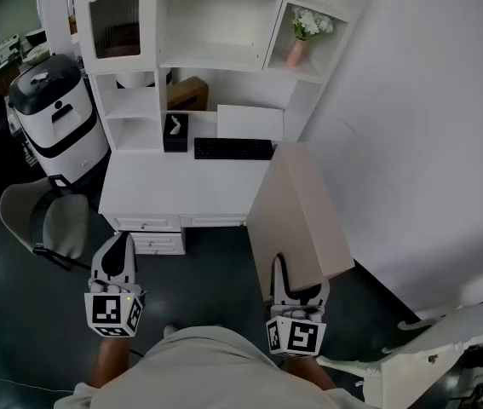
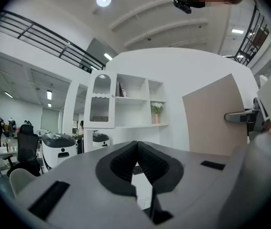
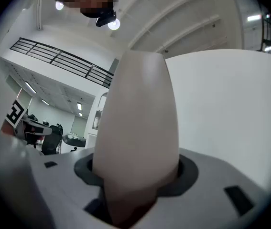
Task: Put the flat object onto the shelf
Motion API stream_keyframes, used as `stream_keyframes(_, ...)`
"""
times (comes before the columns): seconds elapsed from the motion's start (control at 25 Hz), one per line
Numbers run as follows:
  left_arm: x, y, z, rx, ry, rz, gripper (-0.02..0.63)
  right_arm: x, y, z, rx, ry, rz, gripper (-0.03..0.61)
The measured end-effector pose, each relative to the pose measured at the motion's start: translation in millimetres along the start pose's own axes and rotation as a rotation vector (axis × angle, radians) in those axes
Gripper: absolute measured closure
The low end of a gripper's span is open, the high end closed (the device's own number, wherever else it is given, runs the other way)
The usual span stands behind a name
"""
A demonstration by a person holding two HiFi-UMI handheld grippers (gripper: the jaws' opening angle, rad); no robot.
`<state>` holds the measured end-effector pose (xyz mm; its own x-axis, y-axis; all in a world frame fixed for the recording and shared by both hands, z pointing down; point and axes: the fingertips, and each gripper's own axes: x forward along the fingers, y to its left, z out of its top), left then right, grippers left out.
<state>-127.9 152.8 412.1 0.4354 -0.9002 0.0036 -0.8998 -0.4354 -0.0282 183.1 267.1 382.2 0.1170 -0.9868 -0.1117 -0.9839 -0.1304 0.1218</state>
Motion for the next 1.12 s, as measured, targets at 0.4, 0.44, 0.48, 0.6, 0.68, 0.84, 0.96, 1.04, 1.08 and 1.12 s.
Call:
stream_keyframes(0.4, 1, -1, 0, 0.001, 0.002, 0.001, 0.614, -1, -3, -1, -0.003, 0.0, -0.005, 0.308)
stream_keyframes(0.44, 1, -2, 0, 0.001, 0.001, 0.0, 0.614, -1, -3, -1, -0.004, 0.001, -0.005, 0.31)
stream_keyframes(0.48, 1, -2, 0, 0.002, 0.002, 0.0, 0.614, -1, -4, -2, -0.004, 0.001, -0.005, 0.31)
stream_keyframes(0.6, 3, -3, -1, 0.003, 0.005, 0.003, 0.614, 1, -4, -2, -0.01, 0.002, 0.005, 0.308)
stream_keyframes(0.68, 4, -5, 0, 0.006, 0.005, 0.005, 0.612, 2, -5, -2, -0.011, -0.003, 0.014, 0.304)
stream_keyframes(0.84, 8, -12, 1, 0.01, 0.003, 0.016, 0.614, 6, -11, -2, -0.002, -0.011, 0.031, 0.304)
stream_keyframes(0.96, 11, -19, 0, 0.014, 0.003, 0.032, 0.614, 11, -18, -4, 0.0, -0.02, 0.047, 0.304)
stream_keyframes(1.04, 14, -25, 0, 0.017, 0.003, 0.042, 0.614, 17, -24, -4, 0.0, -0.031, 0.059, 0.304)
stream_keyframes(1.08, 14, -28, -1, 0.018, 0.004, 0.047, 0.614, 20, -27, -5, 0.0, -0.034, 0.064, 0.304)
stream_keyframes(1.12, 14, -31, -2, 0.02, 0.007, 0.051, 0.614, 22, -29, -5, -0.001, -0.036, 0.069, 0.304)
